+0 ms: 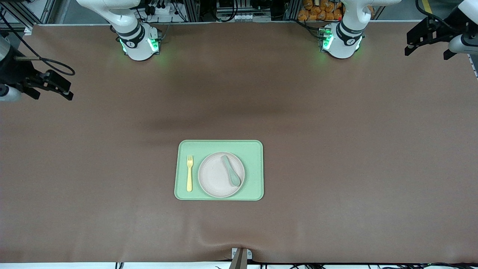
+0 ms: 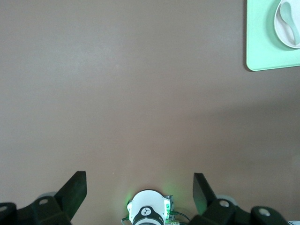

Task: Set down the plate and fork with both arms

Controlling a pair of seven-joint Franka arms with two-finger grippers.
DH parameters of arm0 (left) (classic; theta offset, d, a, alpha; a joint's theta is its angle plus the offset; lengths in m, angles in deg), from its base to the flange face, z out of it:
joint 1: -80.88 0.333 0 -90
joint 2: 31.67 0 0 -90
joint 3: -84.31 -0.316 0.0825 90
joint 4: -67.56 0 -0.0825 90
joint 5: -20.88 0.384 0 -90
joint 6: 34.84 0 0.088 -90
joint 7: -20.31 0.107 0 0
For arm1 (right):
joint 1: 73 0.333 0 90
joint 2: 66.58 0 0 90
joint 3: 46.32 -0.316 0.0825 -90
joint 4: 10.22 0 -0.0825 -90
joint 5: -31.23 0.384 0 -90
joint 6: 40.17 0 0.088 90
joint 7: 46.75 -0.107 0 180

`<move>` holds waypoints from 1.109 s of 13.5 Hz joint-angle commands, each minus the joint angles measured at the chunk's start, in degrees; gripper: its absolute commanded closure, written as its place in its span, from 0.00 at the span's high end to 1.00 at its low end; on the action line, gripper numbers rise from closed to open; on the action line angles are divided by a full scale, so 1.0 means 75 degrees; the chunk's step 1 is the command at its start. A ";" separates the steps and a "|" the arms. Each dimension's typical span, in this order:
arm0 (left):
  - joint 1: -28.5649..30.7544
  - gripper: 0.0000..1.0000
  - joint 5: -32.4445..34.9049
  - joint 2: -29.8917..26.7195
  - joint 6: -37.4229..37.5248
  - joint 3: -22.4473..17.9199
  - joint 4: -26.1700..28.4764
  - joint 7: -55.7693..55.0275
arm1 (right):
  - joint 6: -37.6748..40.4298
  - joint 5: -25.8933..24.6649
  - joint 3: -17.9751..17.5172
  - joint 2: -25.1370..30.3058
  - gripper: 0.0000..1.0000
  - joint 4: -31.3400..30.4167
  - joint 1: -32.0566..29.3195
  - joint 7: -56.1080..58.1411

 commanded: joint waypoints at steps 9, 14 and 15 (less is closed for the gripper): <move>0.0196 1.00 -0.0031 0.0053 -0.0419 -0.0006 0.0073 -0.0037 | 0.0179 -0.0255 -0.0085 -0.0243 1.00 0.0468 -0.0305 0.0656; 0.0243 1.00 -0.0055 0.0053 -0.0572 -0.0017 0.0167 -0.0037 | 0.0167 -0.0232 -0.0085 -0.0243 1.00 0.0468 -0.0305 0.0644; 0.0231 1.00 -0.0055 0.0053 -0.0583 -0.0017 0.0167 -0.0037 | 0.0179 -0.0232 -0.0085 -0.0243 1.00 0.0468 -0.0305 0.0644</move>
